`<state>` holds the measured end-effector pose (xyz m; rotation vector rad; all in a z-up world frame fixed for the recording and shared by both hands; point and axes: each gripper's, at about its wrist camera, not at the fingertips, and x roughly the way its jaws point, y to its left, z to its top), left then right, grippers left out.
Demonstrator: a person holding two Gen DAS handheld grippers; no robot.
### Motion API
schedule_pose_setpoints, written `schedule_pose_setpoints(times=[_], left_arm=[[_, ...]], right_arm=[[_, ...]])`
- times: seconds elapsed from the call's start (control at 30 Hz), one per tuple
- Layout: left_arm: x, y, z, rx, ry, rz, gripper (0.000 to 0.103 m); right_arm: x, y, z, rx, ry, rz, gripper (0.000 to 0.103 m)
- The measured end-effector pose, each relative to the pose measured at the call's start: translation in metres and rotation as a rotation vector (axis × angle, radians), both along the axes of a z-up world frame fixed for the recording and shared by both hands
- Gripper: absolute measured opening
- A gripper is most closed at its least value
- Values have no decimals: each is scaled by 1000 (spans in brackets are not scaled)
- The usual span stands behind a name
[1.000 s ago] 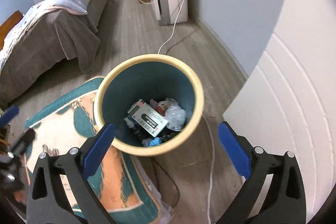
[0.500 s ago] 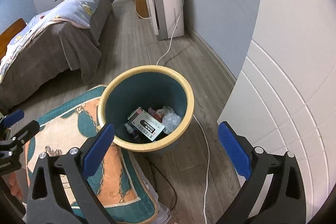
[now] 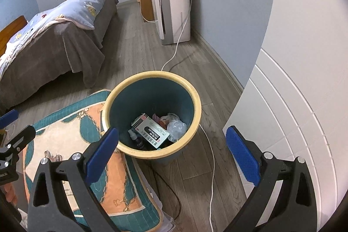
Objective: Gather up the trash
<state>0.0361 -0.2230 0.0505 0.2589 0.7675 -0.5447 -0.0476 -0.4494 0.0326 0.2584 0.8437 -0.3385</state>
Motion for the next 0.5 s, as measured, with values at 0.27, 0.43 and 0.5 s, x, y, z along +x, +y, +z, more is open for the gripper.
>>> schedule_pose_setpoints(times=[0.27,0.43,0.5], left_arm=[[-1,4,3,-2,-1,-1,98],[-3,7,4,3,-8,0,98],[-4,8,5,3,-9,0,98]], right_arm=[[-4,3,3,-19,-7,-13,97],[-2,4,2,-19,10,-21,97],[-1,5,2,-20,13,-21,97]])
